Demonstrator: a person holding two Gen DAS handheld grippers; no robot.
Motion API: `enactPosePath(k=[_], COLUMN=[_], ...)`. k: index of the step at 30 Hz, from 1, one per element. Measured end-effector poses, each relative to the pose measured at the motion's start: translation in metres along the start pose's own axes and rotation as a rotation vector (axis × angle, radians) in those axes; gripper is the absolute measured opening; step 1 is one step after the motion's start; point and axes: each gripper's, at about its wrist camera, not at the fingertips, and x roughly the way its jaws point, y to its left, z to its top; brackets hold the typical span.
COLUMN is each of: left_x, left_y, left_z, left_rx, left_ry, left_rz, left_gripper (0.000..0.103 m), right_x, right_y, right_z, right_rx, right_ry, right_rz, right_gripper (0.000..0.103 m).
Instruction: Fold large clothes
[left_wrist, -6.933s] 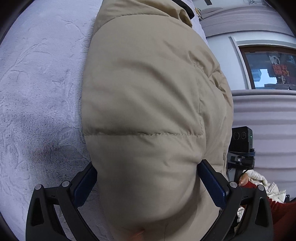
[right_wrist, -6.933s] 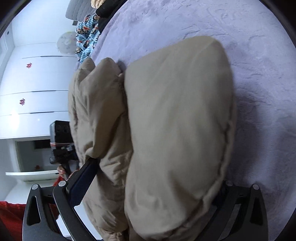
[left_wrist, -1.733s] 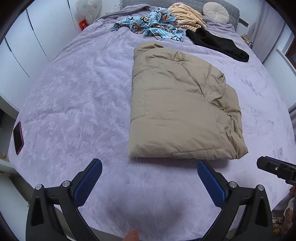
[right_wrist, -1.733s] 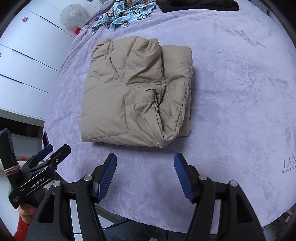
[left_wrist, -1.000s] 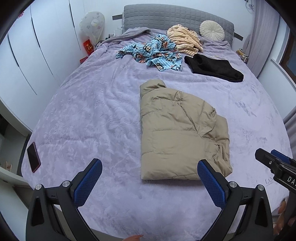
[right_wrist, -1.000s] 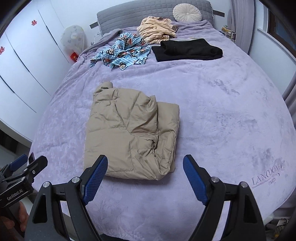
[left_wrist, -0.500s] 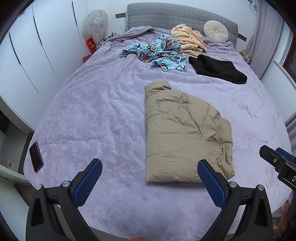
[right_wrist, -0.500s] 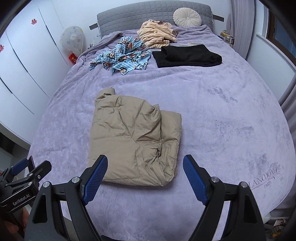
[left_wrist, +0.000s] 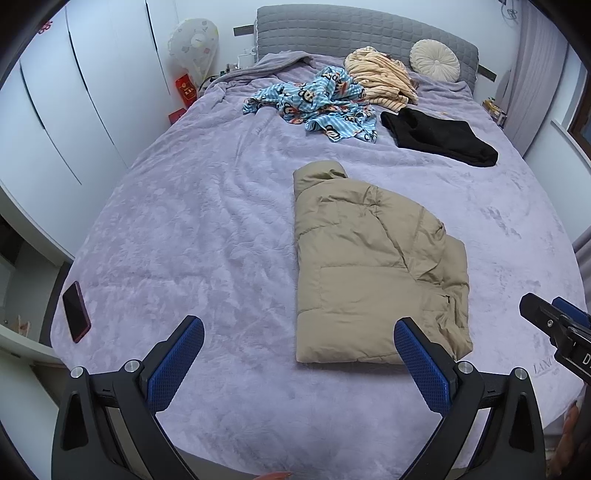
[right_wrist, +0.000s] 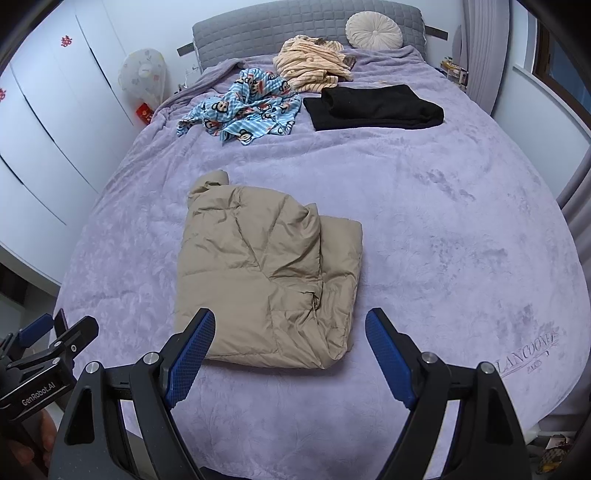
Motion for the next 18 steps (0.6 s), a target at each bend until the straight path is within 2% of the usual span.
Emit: enactPosePath(k=[18], left_x=[0.0001], left_y=[0.0067], left_z=[0.0035], left_rx=[0.003], left_ry=[-0.005], left_rz=[0.004], left_gripper=[0.103], right_x=[0.0037], right_y=[-0.0046], right_z=[-0.0016], right_rx=[0.002], right_ry=[0.007], right_rz=[-0.003], right_gripper=[0.086])
